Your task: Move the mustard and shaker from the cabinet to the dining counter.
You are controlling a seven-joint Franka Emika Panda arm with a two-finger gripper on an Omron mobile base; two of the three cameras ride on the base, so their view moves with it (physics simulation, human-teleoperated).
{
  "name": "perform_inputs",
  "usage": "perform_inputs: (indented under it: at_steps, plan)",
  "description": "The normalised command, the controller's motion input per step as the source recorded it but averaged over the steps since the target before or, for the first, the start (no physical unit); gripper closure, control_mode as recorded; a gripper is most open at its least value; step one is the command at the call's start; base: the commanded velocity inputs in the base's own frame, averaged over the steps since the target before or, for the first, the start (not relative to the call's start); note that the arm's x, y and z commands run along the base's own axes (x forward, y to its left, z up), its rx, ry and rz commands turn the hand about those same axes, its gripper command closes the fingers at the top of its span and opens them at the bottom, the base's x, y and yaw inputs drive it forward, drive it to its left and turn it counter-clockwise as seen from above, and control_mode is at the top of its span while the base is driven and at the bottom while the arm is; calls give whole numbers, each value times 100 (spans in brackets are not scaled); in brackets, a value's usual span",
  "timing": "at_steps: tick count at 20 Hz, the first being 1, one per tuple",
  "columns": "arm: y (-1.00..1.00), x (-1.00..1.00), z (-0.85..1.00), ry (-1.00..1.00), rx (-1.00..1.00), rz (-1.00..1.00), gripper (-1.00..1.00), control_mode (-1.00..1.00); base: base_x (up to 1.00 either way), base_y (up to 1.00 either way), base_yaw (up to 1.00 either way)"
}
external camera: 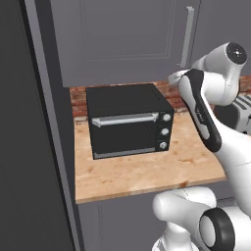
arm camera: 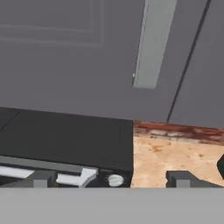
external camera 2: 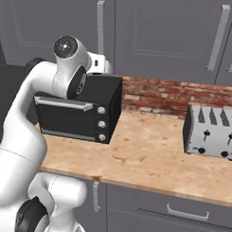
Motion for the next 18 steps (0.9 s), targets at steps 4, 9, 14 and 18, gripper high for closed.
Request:
perform_inputs:
  at_steps: [4, 9, 14, 18]
  plan:
    - [-17, 0, 43, -16, 6, 0, -100, -100, 0, 0, 0]
    - [0, 8, 41, -3, 7, -2, -100, -100, 0, 0, 0]
    - [0, 21, 38, 0, 5, -4, -100, -100, 0, 0, 0]
    - [0, 30, 24, 0, 4, -2, -100, -100, 0, 0, 0]
